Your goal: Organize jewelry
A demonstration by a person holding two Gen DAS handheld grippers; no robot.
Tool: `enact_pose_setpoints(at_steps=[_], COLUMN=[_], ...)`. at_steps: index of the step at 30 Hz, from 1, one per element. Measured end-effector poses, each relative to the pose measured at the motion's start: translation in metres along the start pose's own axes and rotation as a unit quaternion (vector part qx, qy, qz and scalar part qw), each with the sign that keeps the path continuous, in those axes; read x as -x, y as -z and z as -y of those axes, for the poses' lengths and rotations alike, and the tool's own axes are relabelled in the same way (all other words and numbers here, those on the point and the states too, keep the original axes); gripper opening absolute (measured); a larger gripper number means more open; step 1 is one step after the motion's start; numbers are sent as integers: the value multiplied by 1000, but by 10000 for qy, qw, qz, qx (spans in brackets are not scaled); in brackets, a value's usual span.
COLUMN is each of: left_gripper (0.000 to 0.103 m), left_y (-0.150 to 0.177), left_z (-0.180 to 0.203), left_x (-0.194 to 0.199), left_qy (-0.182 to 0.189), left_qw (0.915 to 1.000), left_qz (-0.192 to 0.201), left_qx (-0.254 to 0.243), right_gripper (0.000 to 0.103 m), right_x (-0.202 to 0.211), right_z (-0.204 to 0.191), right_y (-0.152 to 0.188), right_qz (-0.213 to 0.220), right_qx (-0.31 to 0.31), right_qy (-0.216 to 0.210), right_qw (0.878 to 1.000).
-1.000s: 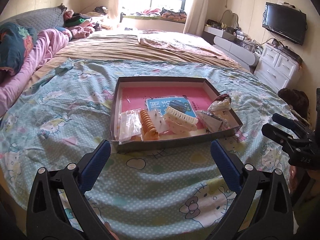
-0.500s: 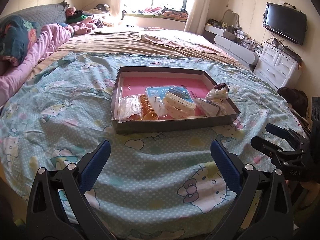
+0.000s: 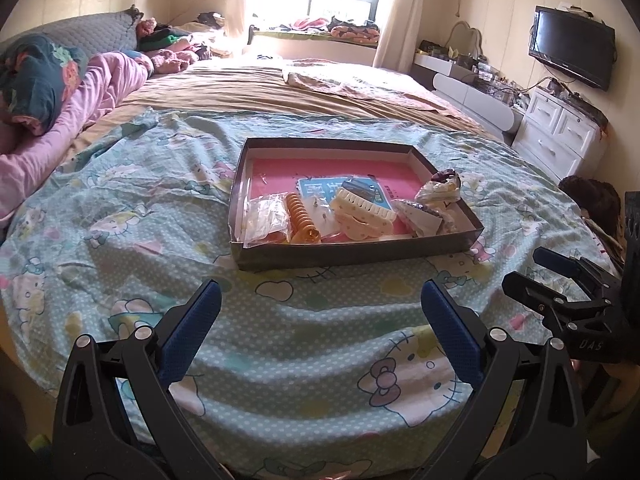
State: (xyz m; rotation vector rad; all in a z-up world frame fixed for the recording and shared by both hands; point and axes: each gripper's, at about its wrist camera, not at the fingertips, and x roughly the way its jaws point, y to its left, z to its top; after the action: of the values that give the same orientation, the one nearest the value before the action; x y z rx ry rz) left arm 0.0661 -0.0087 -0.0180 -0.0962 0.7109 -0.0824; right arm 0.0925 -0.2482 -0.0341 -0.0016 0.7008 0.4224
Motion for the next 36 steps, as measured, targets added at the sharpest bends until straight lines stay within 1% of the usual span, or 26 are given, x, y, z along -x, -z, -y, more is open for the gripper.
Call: enact_pose_setpoints(at_steps=[13,36], left_gripper=[94,94], left_y=[-2,3], left_z=[3,3], left_x=[4,-2], left_qy=[-29,-133], left_qw=[10000,9999], left_qz=[79,-20], left_qx=[-25,-42], right_gripper=[98,98], right_x=[2,0], right_z=[1,2], right_y=[0,1], right_qz=[30,6], right_qx=[-18,15], right_qy=[28,22], right_qw=[10000,10000])
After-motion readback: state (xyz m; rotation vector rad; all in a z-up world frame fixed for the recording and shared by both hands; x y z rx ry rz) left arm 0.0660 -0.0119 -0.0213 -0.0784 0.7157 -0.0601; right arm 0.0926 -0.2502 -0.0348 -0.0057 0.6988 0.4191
